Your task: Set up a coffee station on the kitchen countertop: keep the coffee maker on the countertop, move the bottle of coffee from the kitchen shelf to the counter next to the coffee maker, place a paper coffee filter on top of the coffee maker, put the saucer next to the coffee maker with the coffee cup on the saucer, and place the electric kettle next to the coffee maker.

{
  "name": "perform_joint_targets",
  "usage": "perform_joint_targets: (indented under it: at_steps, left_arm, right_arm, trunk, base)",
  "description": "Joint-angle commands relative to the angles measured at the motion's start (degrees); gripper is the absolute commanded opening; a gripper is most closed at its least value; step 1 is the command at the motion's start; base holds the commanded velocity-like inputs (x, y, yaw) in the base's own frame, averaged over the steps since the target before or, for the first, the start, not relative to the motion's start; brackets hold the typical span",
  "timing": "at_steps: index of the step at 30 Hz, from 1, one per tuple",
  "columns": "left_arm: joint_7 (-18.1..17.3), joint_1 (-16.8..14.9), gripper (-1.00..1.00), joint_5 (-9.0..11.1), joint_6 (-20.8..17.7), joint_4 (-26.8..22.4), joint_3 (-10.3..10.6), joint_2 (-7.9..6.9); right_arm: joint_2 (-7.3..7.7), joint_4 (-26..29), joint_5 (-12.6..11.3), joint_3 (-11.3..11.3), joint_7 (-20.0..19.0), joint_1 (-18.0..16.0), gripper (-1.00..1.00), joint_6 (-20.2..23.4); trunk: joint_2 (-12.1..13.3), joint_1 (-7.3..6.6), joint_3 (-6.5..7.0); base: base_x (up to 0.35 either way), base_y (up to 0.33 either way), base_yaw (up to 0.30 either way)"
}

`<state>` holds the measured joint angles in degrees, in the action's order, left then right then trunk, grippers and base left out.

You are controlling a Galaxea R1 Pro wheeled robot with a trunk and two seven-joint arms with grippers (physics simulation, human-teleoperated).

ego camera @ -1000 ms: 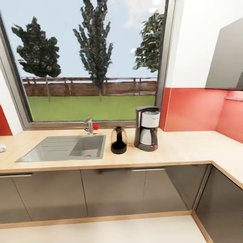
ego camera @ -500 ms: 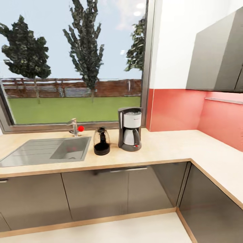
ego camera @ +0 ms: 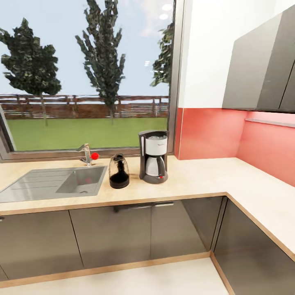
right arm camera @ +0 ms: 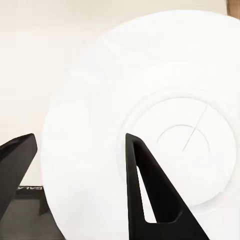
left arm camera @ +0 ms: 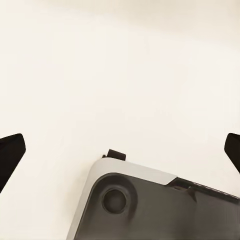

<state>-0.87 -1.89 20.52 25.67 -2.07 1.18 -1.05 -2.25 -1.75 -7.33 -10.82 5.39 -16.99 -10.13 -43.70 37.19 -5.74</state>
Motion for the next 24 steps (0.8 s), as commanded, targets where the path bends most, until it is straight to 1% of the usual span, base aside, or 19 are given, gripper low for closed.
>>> perform_joint_targets:
  at_steps: [1,5,6,8,10,11,12,13,15,16,18,19,20,21,23,24]
  left_arm:
    - [-0.09,-0.05,1.00,0.29,0.17,0.04,0.14,0.00]
    - [-0.10,-0.05,1.00,0.18,0.17,0.04,0.14,0.00]
    - [-0.10,-0.05,1.00,0.22,0.19,0.04,0.14,0.00]
    - [-0.10,-0.05,1.00,0.24,0.22,0.04,0.14,0.00]
    - [-0.10,-0.05,1.00,0.28,0.22,0.04,0.14,-0.02]
    - [-0.10,-0.05,1.00,0.29,0.23,0.04,0.14,-0.04]
    - [-0.10,-0.05,1.00,0.30,0.24,0.04,0.14,-0.06]
    - [-0.10,-0.05,1.00,0.30,0.24,0.04,0.14,-0.06]
    - [-0.10,-0.05,1.00,0.31,0.22,0.04,0.14,-0.08]
    - [-0.10,-0.05,1.00,0.31,0.21,0.04,0.14,-0.08]
    - [-0.25,-0.05,1.00,0.31,0.18,0.04,0.14,-0.09]
    - [-0.29,-0.05,1.00,0.31,0.18,0.04,0.14,-0.07]
    - [-0.35,-0.05,1.00,0.31,0.17,0.04,0.14,-0.05]
    - [-0.37,-0.05,1.00,0.31,0.17,0.04,0.14,-0.04]
    - [-0.42,-0.05,1.00,0.34,0.17,0.04,0.14,-0.07]
    - [-0.42,-0.05,1.00,0.36,0.17,0.04,0.14,-0.08]
  right_arm:
    - [-0.03,-0.18,-0.58,-0.50,0.15,-0.08,-1.00,-0.38]
    - [-0.09,-0.11,-0.42,-0.38,-0.48,-0.14,-1.00,-0.22]
    - [-0.21,0.06,-0.42,-0.36,-0.40,-0.15,-1.00,0.71]
    - [-0.44,0.46,-0.41,-0.33,-0.21,-0.15,-1.00,2.68]
    - [-0.59,1.96,-0.47,-0.34,0.44,-0.15,-1.00,7.63]
    - [-0.60,2.92,-0.48,-0.34,0.66,-0.15,-1.00,9.07]
    - [-0.63,5.55,-0.43,-0.34,1.15,-0.15,-1.00,12.06]
    - [-0.66,7.09,-0.39,-0.34,1.44,-0.15,-1.00,13.60]
    - [-0.66,13.61,-0.19,-0.34,2.98,-0.15,-1.00,20.08]
    - [-0.68,15.24,-0.14,-0.34,3.38,-0.15,-1.00,21.60]
    - [-0.76,22.30,-0.04,-0.34,4.88,-0.15,-1.00,26.73]
    - [-0.77,24.18,-0.02,-0.34,5.20,-0.15,-1.00,27.74]
    - [-0.81,27.79,0.00,-0.34,5.68,-0.15,-1.00,29.48]
    - [-0.83,29.47,0.01,-0.34,5.86,-0.15,-1.00,30.23]
    - [-0.88,35.68,0.03,-0.34,6.23,-0.15,-1.00,32.74]
    - [-0.89,37.26,0.03,-0.34,6.28,-0.15,-1.00,33.31]
  trunk:
    - [-0.07,0.01,-0.09]
    - [-0.07,0.01,-0.10]
    - [-0.07,0.01,-0.10]
    - [-0.07,0.01,-0.10]
    - [-0.07,0.01,-0.10]
    - [-0.07,0.01,-0.10]
    - [-0.07,0.01,-0.10]
    - [-0.07,0.01,-0.10]
    - [-0.07,0.01,-0.10]
    - [-0.07,0.01,-0.10]
    - [-0.07,0.01,-0.10]
    - [-0.07,0.01,-0.10]
    - [-0.07,0.01,-0.10]
    - [-0.07,0.01,-0.10]
    - [-0.07,0.01,-0.10]
    - [-0.07,0.01,-0.10]
  base:
    - [0.000,0.000,0.000]
    - [0.000,0.000,0.000]
    - [0.000,0.000,0.000]
    - [0.000,0.000,0.000]
    - [0.000,0.000,0.000]
    - [0.000,0.000,0.000]
    - [0.000,0.000,0.000]
    - [0.000,0.000,0.000]
    - [0.000,0.000,0.000]
    - [0.000,0.000,0.000]
    - [0.000,0.000,0.000]
    - [0.000,0.000,0.000]
    - [0.000,0.000,0.000]
    - [0.000,0.000,0.000]
    - [0.000,0.000,0.000]
    - [0.000,0.000,0.000]
